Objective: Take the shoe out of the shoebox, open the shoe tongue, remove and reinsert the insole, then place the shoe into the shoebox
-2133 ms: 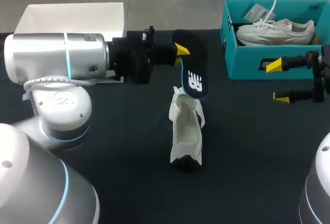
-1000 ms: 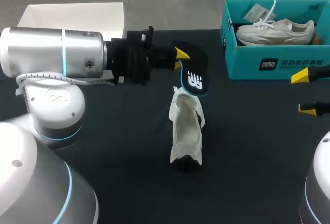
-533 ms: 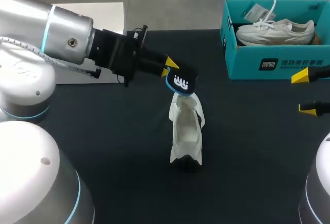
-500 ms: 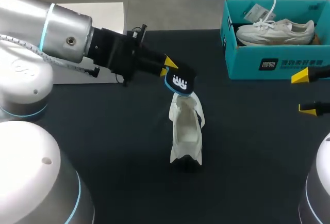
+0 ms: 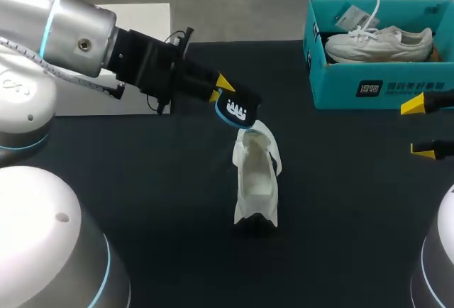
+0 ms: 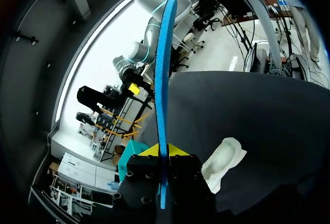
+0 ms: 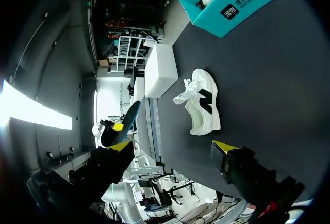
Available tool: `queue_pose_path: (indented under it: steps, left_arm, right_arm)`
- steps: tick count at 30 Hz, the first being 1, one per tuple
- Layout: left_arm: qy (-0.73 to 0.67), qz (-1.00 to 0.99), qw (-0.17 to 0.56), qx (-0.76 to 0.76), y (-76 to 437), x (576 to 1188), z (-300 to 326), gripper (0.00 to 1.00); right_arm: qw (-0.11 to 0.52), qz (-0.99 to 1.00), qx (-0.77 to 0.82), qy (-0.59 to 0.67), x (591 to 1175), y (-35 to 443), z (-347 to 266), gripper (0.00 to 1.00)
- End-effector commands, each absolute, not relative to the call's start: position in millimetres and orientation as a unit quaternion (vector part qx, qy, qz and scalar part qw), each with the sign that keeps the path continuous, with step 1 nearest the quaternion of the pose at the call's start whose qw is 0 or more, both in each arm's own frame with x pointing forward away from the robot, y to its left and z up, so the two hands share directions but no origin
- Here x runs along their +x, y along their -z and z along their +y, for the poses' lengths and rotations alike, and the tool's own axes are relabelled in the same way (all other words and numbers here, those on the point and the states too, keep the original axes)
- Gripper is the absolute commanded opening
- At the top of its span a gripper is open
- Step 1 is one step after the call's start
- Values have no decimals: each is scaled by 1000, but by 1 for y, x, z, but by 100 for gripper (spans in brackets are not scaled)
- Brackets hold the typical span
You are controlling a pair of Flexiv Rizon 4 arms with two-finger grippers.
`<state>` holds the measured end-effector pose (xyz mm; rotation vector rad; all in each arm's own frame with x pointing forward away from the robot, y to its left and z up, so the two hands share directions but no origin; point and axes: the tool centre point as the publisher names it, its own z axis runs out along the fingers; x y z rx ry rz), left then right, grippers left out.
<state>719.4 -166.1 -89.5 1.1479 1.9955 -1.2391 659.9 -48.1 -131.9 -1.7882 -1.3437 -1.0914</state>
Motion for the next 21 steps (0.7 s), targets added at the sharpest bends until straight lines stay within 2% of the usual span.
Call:
queue_pose_path:
  steps: [1,21]
  left_arm:
    - [452,743,258,421,103,719,-172,0]
    - [495,767,198,356,186,683,-184,0]
  right_arm:
    - [319,-511,-682,415,657,131,-48,100]
    - [319,-511,-682,415,657,131,-48,100]
